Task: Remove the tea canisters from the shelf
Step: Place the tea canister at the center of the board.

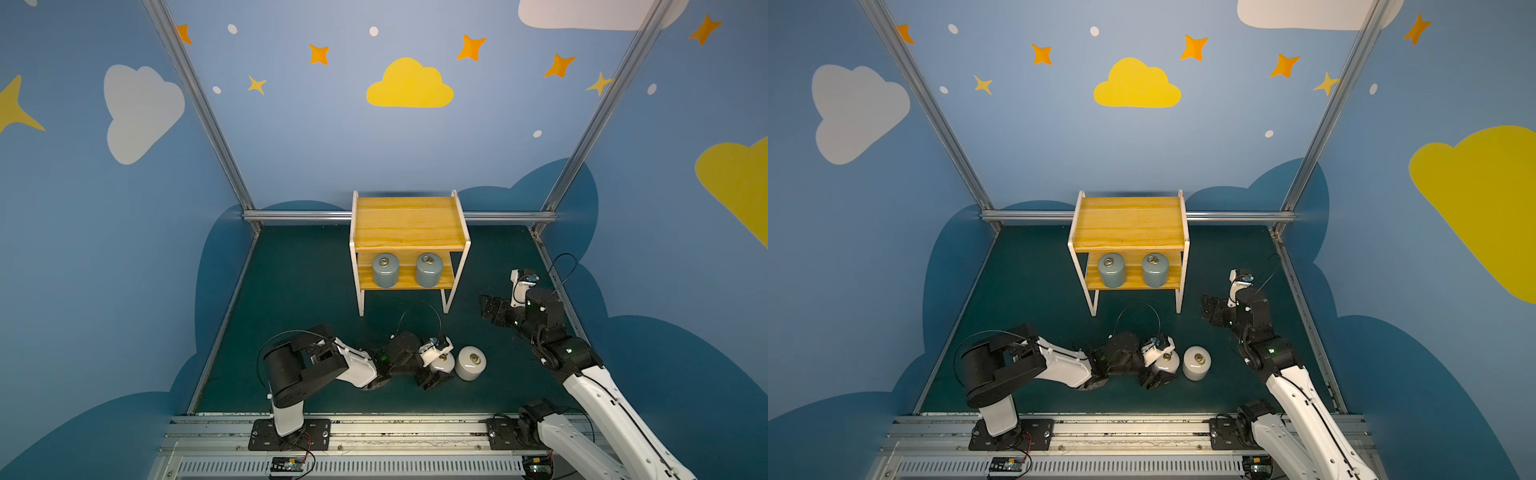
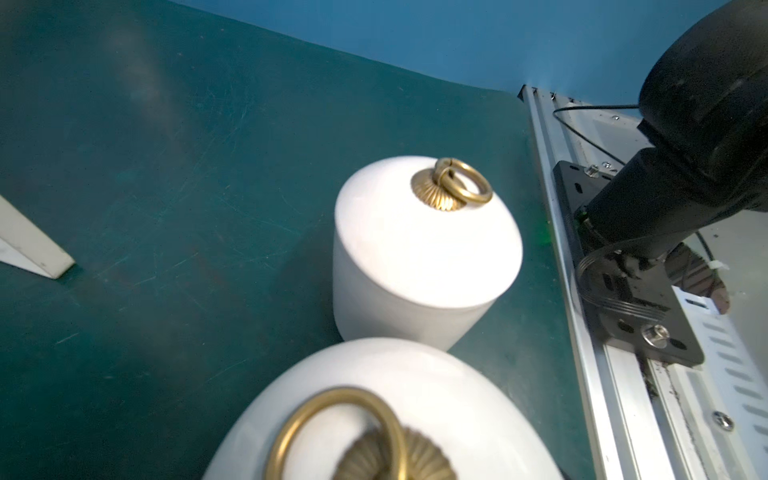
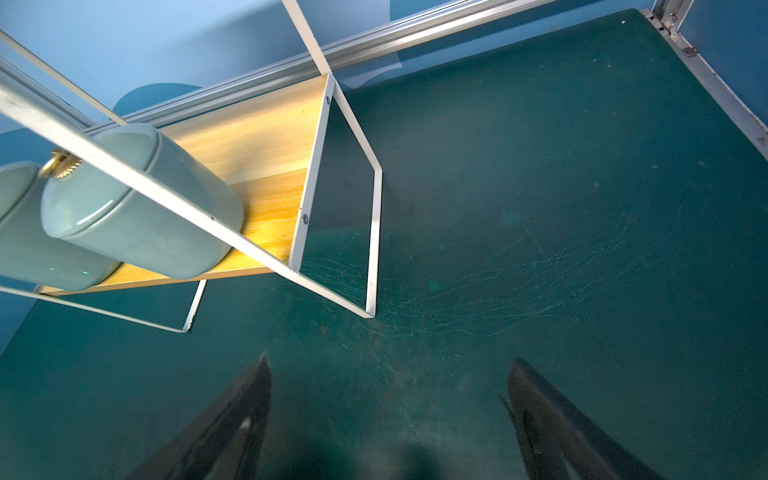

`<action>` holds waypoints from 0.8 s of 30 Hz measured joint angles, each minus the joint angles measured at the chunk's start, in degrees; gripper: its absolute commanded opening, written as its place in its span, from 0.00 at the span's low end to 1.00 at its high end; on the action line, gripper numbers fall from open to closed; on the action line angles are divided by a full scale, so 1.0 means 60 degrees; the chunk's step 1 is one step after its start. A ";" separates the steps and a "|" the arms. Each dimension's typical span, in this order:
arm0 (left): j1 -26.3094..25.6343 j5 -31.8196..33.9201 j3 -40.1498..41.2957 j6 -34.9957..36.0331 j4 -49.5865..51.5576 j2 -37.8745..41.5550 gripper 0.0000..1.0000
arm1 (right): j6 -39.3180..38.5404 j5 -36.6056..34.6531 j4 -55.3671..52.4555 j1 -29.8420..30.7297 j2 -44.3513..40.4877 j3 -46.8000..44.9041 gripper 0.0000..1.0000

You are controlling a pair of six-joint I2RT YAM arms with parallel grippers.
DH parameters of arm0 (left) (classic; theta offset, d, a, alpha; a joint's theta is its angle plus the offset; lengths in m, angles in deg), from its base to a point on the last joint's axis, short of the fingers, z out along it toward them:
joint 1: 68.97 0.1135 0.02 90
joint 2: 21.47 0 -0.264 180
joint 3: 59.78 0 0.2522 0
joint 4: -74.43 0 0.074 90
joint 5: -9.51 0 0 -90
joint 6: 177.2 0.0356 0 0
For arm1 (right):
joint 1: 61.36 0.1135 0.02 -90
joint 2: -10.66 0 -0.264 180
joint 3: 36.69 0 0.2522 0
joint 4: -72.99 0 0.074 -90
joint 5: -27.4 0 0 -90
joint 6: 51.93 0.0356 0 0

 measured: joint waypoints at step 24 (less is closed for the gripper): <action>-0.0066 0.0164 0.0171 0.0208 -0.1071 -0.0408 0.82 | 0.0000 0.0000 0.0066 -0.0007 0.0000 -0.0066 0.91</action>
